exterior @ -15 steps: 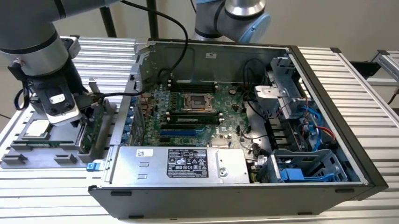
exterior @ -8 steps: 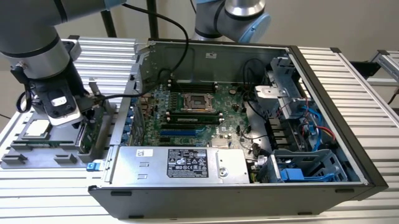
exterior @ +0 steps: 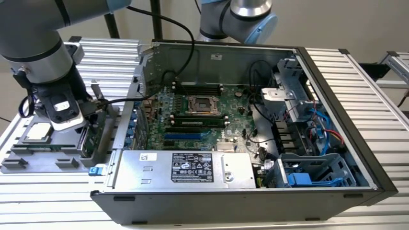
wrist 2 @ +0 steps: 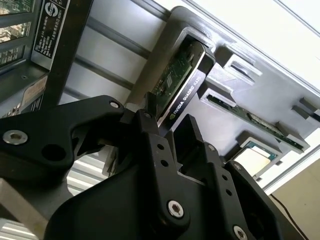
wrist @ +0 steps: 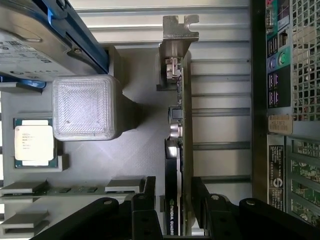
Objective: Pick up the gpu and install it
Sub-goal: 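Pick up the gpu and move the gpu toward the slot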
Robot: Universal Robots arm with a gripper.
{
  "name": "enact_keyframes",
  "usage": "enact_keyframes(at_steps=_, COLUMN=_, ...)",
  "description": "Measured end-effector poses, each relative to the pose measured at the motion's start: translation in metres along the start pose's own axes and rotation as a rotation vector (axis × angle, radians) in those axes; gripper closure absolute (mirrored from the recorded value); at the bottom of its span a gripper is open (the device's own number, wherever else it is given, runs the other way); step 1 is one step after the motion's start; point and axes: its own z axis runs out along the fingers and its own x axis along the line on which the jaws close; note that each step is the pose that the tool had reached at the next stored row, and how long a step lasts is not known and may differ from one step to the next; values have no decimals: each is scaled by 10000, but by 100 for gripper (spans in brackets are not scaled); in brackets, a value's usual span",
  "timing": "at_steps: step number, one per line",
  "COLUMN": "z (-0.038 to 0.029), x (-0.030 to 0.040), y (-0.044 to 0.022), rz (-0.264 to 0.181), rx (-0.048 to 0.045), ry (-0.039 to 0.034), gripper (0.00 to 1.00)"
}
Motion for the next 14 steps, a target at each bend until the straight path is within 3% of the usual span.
enact_keyframes(at_steps=11, z=5, x=1, y=1, rz=2, rx=-2, ry=-2, gripper=0)
enact_keyframes(at_steps=12, z=5, x=0, y=0, rz=1, rx=-2, ry=-3, gripper=100)
enact_keyframes(at_steps=14, z=5, x=0, y=0, rz=-1, rx=-1, ry=-3, gripper=100)
